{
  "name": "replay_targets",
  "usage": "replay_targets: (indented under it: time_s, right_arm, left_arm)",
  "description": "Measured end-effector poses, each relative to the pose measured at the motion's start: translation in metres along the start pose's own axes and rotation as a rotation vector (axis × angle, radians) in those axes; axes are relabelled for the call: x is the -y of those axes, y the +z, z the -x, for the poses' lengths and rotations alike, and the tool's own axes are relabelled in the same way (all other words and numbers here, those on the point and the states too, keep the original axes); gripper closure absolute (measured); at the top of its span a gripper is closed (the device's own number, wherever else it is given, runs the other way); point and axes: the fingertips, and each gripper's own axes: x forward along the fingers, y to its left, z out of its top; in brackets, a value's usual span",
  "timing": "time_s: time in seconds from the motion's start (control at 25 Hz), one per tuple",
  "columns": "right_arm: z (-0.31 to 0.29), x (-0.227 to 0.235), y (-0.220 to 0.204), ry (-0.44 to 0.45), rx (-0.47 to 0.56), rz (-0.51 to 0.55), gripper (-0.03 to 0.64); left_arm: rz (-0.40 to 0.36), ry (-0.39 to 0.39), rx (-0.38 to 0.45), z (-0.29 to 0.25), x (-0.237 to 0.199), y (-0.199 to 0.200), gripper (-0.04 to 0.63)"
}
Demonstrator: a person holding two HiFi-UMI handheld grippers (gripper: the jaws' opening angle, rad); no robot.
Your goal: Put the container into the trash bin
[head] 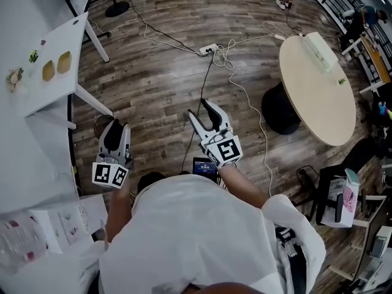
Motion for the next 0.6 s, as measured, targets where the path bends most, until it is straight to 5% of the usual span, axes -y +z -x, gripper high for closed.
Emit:
replay_targets:
  time_s: [0.28,0.6]
  right_arm:
    - [-0.018,0.023,-0.029,-0.007,-0.06,-0.038,0.408]
    - [-0.126,0.035,-0.06,0.023,-0.117,-0.063,0.414]
  left_arm:
    - [-0.017,0.028,-0.123,-0.025,-0.017,-0.034,0.458]
    - [0.018,0.069,-0.138,-0.076,-0.122,-0.048,0.457]
